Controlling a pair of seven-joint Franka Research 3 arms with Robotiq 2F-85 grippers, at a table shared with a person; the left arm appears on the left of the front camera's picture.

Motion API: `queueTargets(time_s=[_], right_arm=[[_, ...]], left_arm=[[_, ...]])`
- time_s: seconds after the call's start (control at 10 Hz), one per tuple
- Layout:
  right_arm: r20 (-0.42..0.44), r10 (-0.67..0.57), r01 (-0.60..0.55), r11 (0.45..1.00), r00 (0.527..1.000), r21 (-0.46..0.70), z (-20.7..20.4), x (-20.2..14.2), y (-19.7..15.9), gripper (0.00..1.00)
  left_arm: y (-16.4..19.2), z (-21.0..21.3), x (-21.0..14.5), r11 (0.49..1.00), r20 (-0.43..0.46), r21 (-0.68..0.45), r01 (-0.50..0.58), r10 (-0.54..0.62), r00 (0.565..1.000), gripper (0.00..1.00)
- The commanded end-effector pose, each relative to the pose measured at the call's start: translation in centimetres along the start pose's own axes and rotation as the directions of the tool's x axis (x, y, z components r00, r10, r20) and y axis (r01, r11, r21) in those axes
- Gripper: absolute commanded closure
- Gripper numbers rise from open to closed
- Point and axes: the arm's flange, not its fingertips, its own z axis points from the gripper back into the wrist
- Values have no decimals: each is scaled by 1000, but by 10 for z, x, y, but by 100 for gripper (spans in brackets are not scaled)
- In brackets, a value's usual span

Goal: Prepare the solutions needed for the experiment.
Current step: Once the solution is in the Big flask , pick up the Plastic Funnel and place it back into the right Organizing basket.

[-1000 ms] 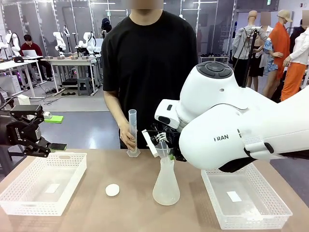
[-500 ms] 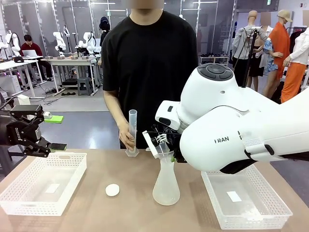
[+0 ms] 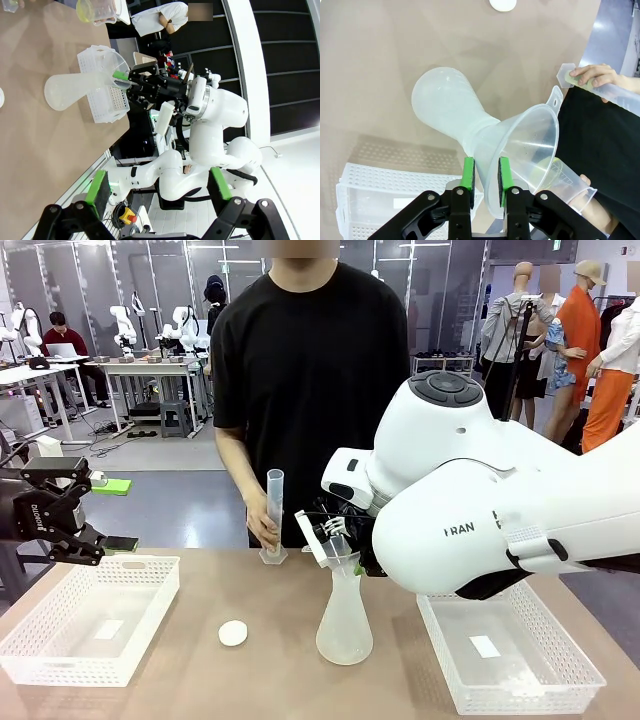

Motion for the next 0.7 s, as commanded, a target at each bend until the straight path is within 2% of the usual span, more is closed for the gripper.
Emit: queueTargets(time_s=[0.0, 0.5, 0.6], right_arm=[[-1, 0, 0, 1000, 1000, 0, 1, 0, -1, 74], [0, 0, 0, 1000, 1000, 0, 0, 0, 0, 74], [-18, 5, -6, 1000, 1000, -24, 18, 9, -2, 74]], left_arm=[[-2, -2, 1, 1000, 3, -20, 3, -3, 1000, 0], [-2, -2, 1, 1000, 3, -20, 3, -3, 1000, 0], [-2, -2, 1, 1000, 3, -20, 3, -3, 1000, 0]])
